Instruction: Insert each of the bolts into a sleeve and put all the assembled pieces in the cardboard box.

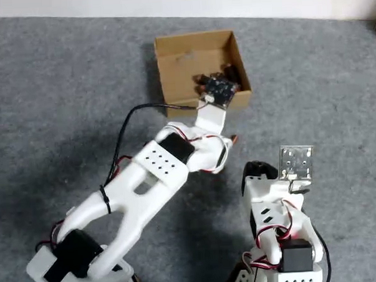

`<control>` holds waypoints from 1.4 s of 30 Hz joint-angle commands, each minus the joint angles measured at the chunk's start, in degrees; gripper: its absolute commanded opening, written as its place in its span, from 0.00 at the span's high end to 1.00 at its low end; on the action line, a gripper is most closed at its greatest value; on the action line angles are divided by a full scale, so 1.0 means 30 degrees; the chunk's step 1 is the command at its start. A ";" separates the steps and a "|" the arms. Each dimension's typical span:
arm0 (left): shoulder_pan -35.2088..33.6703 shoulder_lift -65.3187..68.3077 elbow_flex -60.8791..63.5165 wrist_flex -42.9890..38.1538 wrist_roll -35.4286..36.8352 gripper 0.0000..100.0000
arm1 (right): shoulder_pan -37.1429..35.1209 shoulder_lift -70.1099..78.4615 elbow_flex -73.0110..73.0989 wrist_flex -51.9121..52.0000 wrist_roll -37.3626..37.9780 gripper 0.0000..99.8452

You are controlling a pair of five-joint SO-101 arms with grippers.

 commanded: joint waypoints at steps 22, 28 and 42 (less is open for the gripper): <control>0.0366 1.1238 -0.6462 -0.0293 0.1436 0.82 | 0.0190 -0.0103 -0.0132 -0.0484 0.0205 1.00; 0.0366 1.1267 -0.6491 0.0381 0.1348 1.00 | 0.0190 -0.0103 0.0103 -0.0601 0.0234 1.00; -0.0923 1.0476 -0.9802 0.6740 0.1524 1.00 | 0.0190 -0.0103 0.0659 -0.1275 0.0234 1.00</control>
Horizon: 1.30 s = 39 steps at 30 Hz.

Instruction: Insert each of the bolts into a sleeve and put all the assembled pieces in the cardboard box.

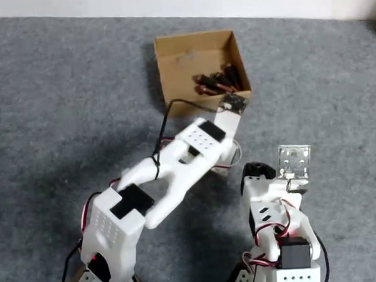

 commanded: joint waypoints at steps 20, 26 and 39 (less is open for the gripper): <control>-0.7956 -0.6168 -0.0190 0.5890 0.6505 1.00 | 0.0132 -0.0132 0.0308 -0.0894 0.0234 1.00; -0.7253 -0.6344 -0.0425 1.0139 -0.5802 1.00 | 0.0132 -0.0132 0.1099 -0.2183 0.0293 1.00; -1.0330 -1.0564 0.3560 1.2806 -3.8711 1.00 | 0.0132 -0.0132 0.1187 -0.2212 0.0293 1.00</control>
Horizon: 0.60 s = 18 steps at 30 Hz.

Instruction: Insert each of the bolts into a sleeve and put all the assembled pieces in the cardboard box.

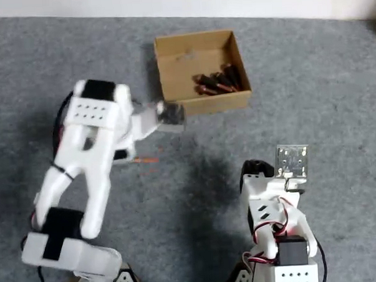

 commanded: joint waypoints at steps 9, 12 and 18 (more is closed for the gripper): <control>0.0601 -0.1451 0.3150 0.0205 -0.6359 1.00 | 0.0190 -0.0132 -0.0044 -0.0601 0.0322 1.00; 0.0630 -0.1451 0.3092 0.0205 -0.4689 0.97 | 0.0190 -0.0132 -0.0044 -0.0601 0.0322 1.00; 0.0659 -0.1656 0.3004 -0.1436 -0.0293 0.80 | 0.0190 -0.0132 -0.0044 -0.0601 0.0322 1.00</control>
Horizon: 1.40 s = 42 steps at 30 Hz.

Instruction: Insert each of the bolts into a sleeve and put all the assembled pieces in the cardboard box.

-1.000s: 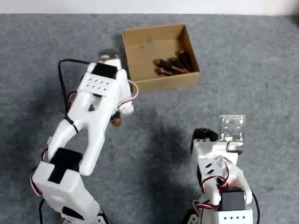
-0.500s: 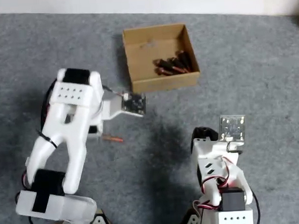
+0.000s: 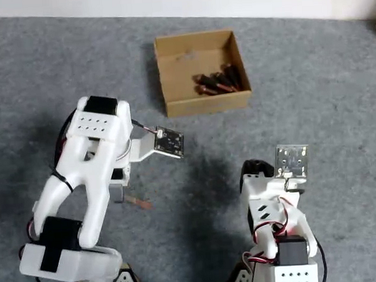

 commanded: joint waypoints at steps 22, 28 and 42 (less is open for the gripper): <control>0.3795 -0.0601 -0.1861 -0.0088 4.8469 0.85 | 0.0190 -0.0132 -0.0073 -0.0542 0.0205 1.00; 0.3619 -0.0747 0.1187 0.0293 4.8029 0.85 | 0.0190 -0.0132 -0.0073 -0.0542 0.0205 1.00; -0.0806 -0.0571 0.3795 0.0176 4.8000 0.85 | 0.0190 -0.0132 -0.0073 -0.0571 0.0205 1.00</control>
